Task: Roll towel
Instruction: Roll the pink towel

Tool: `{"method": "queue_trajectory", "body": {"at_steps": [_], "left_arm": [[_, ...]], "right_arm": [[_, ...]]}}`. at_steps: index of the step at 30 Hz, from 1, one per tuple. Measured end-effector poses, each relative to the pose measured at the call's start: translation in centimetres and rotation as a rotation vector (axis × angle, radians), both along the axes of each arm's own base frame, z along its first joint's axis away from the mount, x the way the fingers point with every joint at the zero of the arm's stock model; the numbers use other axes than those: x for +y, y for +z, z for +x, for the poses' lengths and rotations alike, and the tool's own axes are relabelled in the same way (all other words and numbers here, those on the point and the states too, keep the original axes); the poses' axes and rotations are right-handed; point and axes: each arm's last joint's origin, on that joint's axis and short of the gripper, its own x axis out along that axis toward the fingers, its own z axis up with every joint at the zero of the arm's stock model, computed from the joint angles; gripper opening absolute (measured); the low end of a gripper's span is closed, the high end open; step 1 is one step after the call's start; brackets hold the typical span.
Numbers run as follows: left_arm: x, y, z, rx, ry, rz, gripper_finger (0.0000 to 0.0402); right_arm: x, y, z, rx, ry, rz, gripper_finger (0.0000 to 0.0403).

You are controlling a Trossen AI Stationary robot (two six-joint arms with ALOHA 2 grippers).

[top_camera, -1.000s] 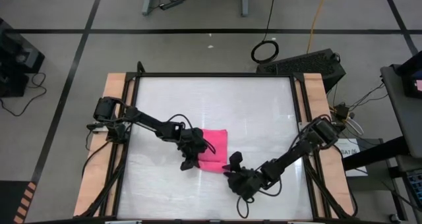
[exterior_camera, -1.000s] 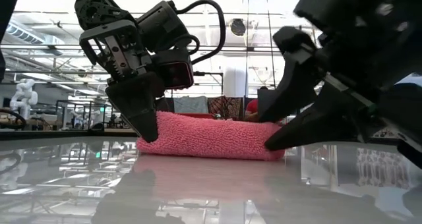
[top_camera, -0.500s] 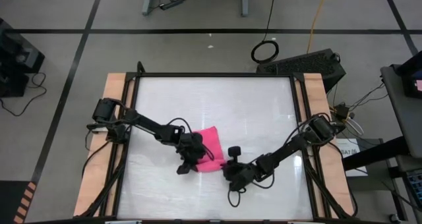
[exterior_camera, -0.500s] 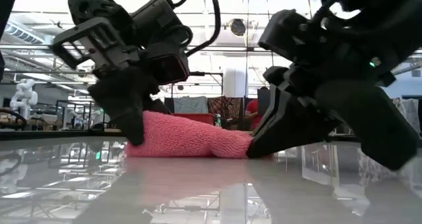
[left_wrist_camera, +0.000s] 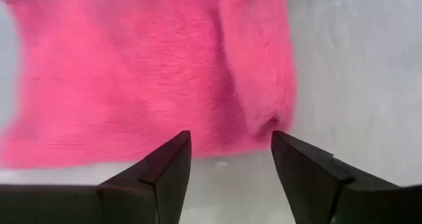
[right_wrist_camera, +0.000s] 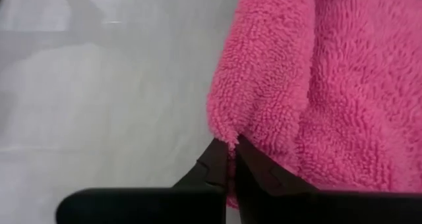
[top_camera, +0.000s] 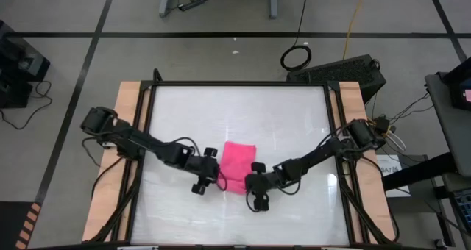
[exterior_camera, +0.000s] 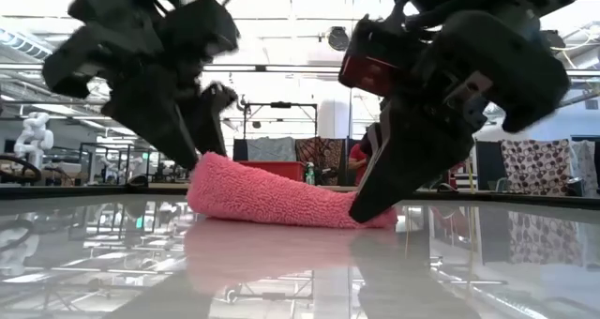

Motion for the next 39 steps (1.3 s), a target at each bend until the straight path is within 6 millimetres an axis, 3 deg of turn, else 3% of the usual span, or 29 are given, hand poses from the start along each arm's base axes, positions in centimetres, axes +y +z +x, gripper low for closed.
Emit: {"method": "queue_trajectory", "body": {"at_steps": [7, 13, 17, 22, 32, 39], "left_arm": [[-3.5, 1.1, -1.7, -0.130, -0.100, 0.308, 0.0217], [-7.4, -0.3, -1.8, -0.237, -0.256, 0.458, 0.0217], [-8.6, -2.6, -1.6, -0.216, -0.371, 0.540, 0.0217], [-8.7, -4.8, -1.0, -0.184, -0.364, 0.655, 0.0217], [-8.1, -5.1, -0.6, -0.158, -0.308, 0.745, 0.0217], [-6.8, -5.2, -0.1, -0.106, -0.280, 0.662, 0.0217]], "right_arm": [[-1.0, 0.2, 0.6, 0.016, 0.003, 0.105, 0.0003], [-1.5, 0.3, 0.8, 0.010, 0.006, 0.142, 0.0003], [-1.7, 0.3, 0.9, 0.008, -0.001, 0.153, 0.0004], [-1.9, 0.3, 1.0, 0.010, -0.003, 0.168, 0.0004], [-1.9, 0.4, 1.1, 0.009, -0.007, 0.171, 0.0004], [-1.9, 0.4, 1.1, 0.007, -0.009, 0.169, 0.0004]]}}
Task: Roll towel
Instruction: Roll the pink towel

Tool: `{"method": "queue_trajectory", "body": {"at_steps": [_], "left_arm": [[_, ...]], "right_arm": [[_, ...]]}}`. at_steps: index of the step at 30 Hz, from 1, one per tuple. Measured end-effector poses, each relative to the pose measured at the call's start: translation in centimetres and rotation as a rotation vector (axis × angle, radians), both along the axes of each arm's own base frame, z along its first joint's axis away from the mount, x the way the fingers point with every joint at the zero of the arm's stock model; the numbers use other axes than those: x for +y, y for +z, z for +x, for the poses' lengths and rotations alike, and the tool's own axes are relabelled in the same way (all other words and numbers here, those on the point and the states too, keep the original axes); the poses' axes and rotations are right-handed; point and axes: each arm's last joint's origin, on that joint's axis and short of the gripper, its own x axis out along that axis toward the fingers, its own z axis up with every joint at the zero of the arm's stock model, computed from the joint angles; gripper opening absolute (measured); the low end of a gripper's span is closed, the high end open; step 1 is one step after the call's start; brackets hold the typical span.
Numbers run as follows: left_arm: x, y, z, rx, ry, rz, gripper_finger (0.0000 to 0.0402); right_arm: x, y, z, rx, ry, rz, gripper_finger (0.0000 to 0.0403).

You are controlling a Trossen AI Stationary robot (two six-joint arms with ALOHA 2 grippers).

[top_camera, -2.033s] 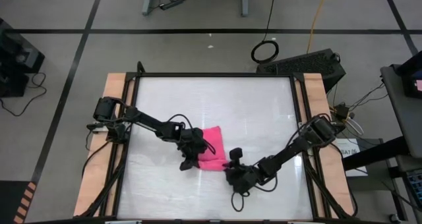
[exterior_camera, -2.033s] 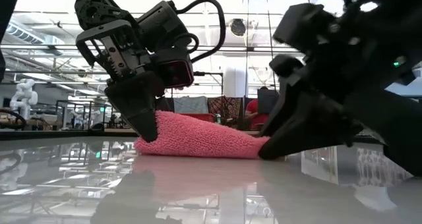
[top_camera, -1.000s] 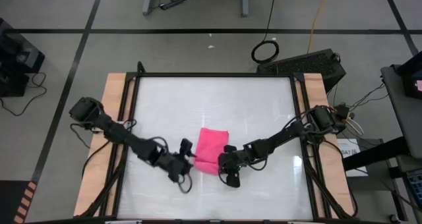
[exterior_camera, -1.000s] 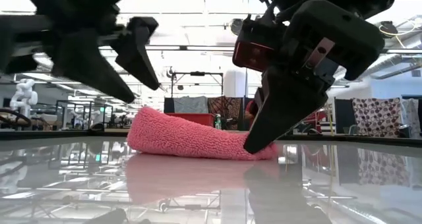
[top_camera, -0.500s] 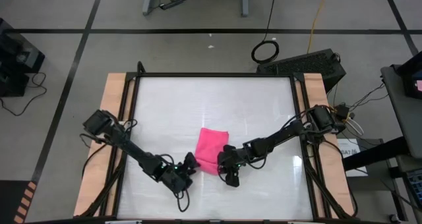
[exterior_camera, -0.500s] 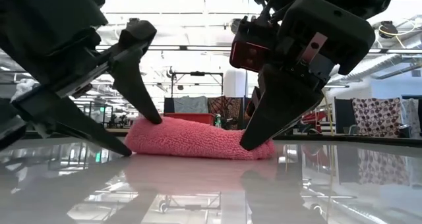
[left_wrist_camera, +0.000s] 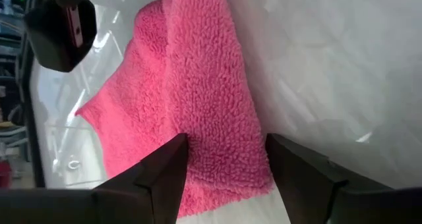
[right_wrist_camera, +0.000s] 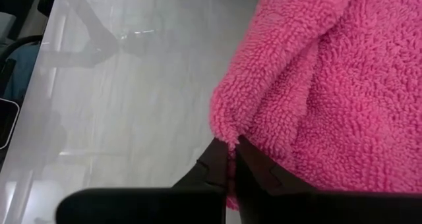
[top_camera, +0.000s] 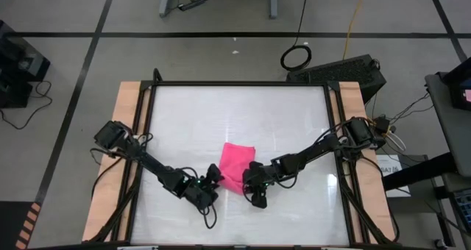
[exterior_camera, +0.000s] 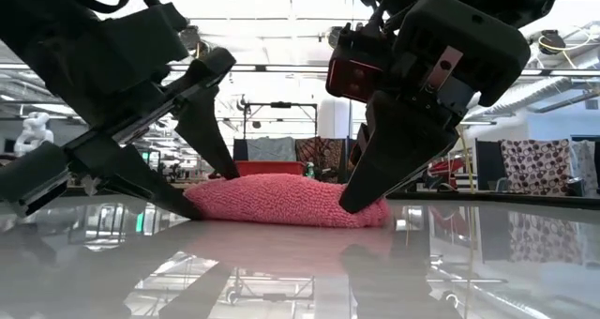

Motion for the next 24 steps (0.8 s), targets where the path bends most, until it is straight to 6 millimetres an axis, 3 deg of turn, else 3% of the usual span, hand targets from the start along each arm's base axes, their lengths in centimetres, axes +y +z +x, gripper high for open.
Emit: {"method": "queue_trajectory", "body": {"at_steps": [3, 6, 13, 18, 24], "left_arm": [[0.2, 0.0, 0.1, 0.011, 0.009, -0.022, 0.0213], [0.2, -0.1, 0.0, 0.019, 0.014, -0.034, 0.0184], [0.1, -0.4, -0.2, 0.068, -0.006, -0.086, 0.0023], [0.2, -0.5, -0.3, 0.071, 0.055, -0.132, 0.0013], [0.4, -0.5, -0.3, 0.067, 0.102, -0.183, 0.0005]], "right_arm": [[0.0, 0.0, 0.0, -0.001, -0.001, 0.000, 0.0004], [-0.1, 0.0, 0.0, 0.001, -0.003, 0.004, 0.0004], [-0.2, 0.1, 0.1, 0.001, -0.011, 0.006, 0.0005], [-0.2, 0.6, 0.0, -0.025, 0.017, -0.020, 0.0038], [0.4, 3.0, -0.6, -0.137, 0.104, -0.161, 0.0128]]}}
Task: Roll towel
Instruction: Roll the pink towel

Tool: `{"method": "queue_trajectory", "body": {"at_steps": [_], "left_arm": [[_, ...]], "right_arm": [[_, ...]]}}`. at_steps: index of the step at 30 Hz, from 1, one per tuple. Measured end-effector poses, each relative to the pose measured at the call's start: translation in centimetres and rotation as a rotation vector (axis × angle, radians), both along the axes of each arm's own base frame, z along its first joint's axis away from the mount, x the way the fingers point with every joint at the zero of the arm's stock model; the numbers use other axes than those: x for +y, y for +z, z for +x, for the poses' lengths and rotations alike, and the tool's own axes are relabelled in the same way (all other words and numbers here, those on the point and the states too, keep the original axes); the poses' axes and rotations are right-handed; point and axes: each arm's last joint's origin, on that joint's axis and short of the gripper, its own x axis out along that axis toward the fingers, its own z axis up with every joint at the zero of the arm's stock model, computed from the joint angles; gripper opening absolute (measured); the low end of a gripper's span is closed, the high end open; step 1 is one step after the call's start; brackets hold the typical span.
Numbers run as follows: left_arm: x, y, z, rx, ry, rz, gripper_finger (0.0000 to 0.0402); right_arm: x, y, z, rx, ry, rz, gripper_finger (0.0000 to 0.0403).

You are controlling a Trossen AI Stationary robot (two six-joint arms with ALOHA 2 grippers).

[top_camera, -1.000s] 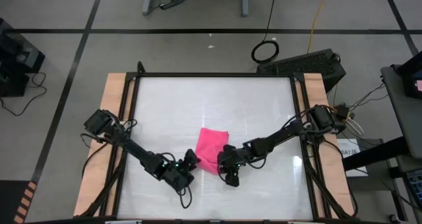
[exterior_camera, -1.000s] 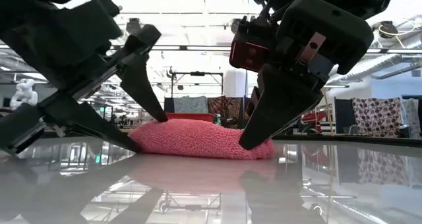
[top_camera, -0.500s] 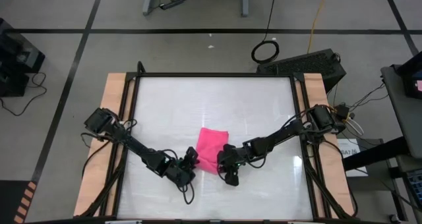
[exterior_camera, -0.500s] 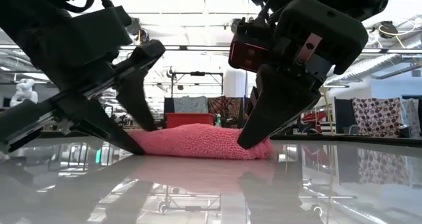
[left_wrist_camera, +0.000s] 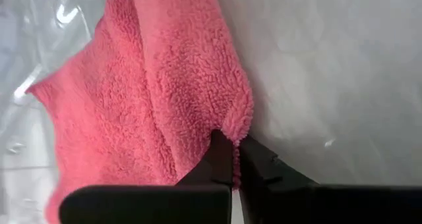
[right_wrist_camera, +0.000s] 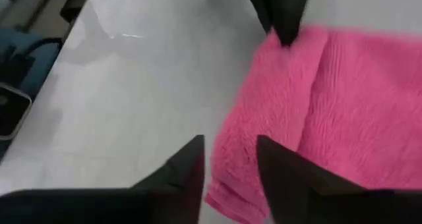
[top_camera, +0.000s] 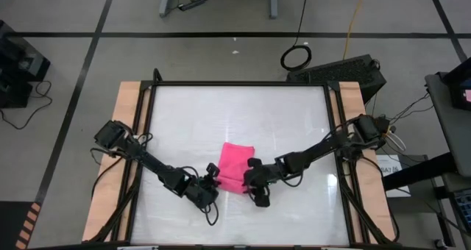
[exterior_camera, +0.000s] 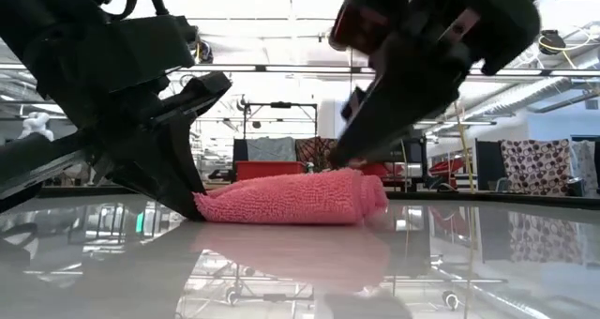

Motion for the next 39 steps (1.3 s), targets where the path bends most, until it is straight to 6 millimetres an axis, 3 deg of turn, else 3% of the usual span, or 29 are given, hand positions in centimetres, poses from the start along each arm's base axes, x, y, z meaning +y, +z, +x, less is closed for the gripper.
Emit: {"method": "queue_trajectory", "body": {"at_steps": [5, 13, 25, 31, 35, 39], "left_arm": [[1.3, -0.1, 0.6, 0.054, 0.075, -0.169, 0.0004], [3.0, 0.0, 1.7, 0.095, 0.143, -0.370, 0.0003], [4.2, 0.3, 2.9, 0.122, 0.113, -0.622, 0.0002], [4.7, 0.4, 3.3, 0.137, 0.079, -0.705, 0.0002], [4.8, 0.4, 3.3, 0.135, 0.078, -0.707, 0.0002], [4.7, 0.4, 3.3, 0.138, 0.073, -0.702, 0.0002]], "right_arm": [[2.4, 0.3, -1.3, -0.068, 0.106, -0.289, 0.0177], [6.4, -0.6, -3.4, -0.154, 0.248, -0.743, 0.0173], [7.9, -3.9, -4.1, -0.123, 0.222, -1.083, 0.0168], [7.4, -4.8, -3.8, -0.087, 0.231, -1.109, 0.0168], [6.1, -5.1, -3.0, -0.051, 0.211, -0.963, 0.0162], [4.6, -5.4, -2.3, -0.003, 0.087, -0.783, 0.0129]]}}
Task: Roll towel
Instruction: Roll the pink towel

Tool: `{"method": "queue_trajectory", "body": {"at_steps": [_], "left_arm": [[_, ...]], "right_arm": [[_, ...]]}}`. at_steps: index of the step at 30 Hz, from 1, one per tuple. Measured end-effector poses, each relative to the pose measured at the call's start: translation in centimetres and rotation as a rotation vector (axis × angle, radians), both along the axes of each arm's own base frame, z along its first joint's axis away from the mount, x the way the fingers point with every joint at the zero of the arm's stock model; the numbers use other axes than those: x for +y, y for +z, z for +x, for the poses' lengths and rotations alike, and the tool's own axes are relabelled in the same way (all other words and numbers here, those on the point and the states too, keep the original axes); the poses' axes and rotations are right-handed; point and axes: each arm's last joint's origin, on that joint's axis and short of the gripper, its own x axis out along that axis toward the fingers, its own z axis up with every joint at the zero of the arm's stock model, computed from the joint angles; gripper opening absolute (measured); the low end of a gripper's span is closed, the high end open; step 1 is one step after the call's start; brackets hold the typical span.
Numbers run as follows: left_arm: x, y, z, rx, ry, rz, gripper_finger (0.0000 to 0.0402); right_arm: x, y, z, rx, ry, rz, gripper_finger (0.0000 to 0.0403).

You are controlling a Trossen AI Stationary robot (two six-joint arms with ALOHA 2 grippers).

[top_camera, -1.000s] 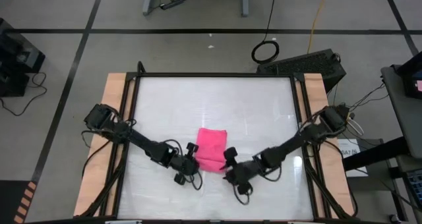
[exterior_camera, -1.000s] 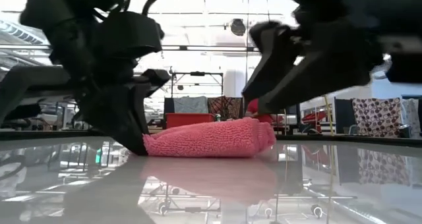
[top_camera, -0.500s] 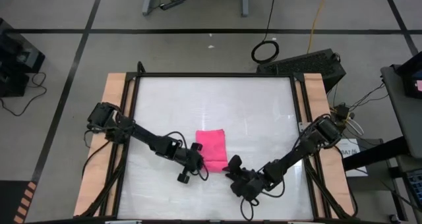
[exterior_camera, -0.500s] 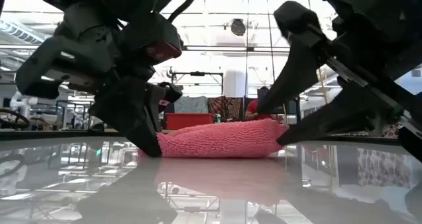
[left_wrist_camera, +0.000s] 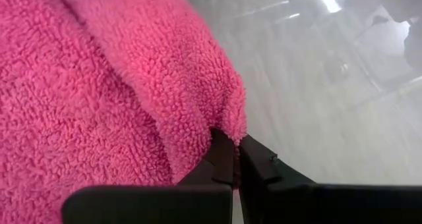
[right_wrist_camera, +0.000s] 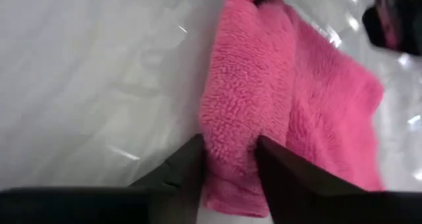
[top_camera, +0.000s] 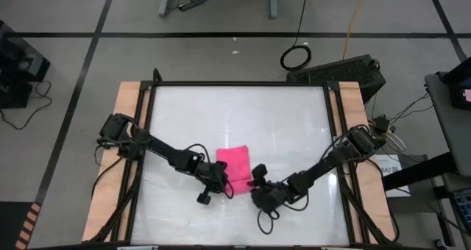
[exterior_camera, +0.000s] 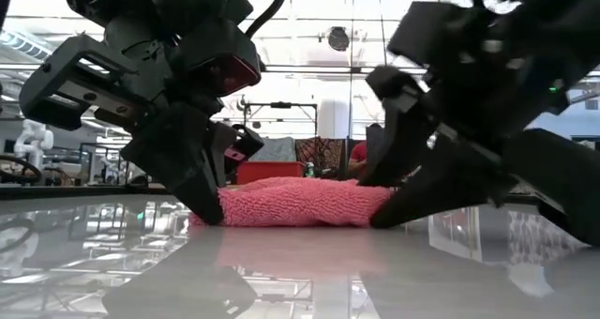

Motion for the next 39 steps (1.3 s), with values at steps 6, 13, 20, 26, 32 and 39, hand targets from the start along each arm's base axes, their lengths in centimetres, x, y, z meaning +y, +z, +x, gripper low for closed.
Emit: {"method": "queue_trajectory", "body": {"at_steps": [6, 13, 20, 26, 32, 39], "left_arm": [[-0.7, -0.3, -0.7, 0.029, -0.024, 0.078, 0.0001], [-1.2, -0.4, -1.1, 0.016, -0.053, 0.172, 0.0001], [-1.6, -0.4, -1.3, -0.001, -0.071, 0.214, 0.0001], [-1.7, -0.5, -1.4, 0.012, -0.069, 0.227, 0.0001], [-1.7, -0.5, -1.5, 0.020, -0.066, 0.224, 0.0001], [-1.7, -0.5, -1.5, 0.020, -0.063, 0.230, 0.0001]], "right_arm": [[-1.6, 0.8, 0.9, 0.027, -0.068, 0.264, 0.0021], [-3.8, 2.4, 1.7, 0.127, -0.106, 0.691, 0.0017], [-5.8, 2.9, 2.6, 0.227, -0.217, 1.054, 0.0004], [-7.1, 3.0, 2.9, 0.259, -0.318, 1.173, 0.0006], [-8.2, 2.9, 3.2, 0.258, -0.438, 1.229, 0.0006], [-8.6, 2.9, 3.3, 0.250, -0.468, 1.248, 0.0031]]}}
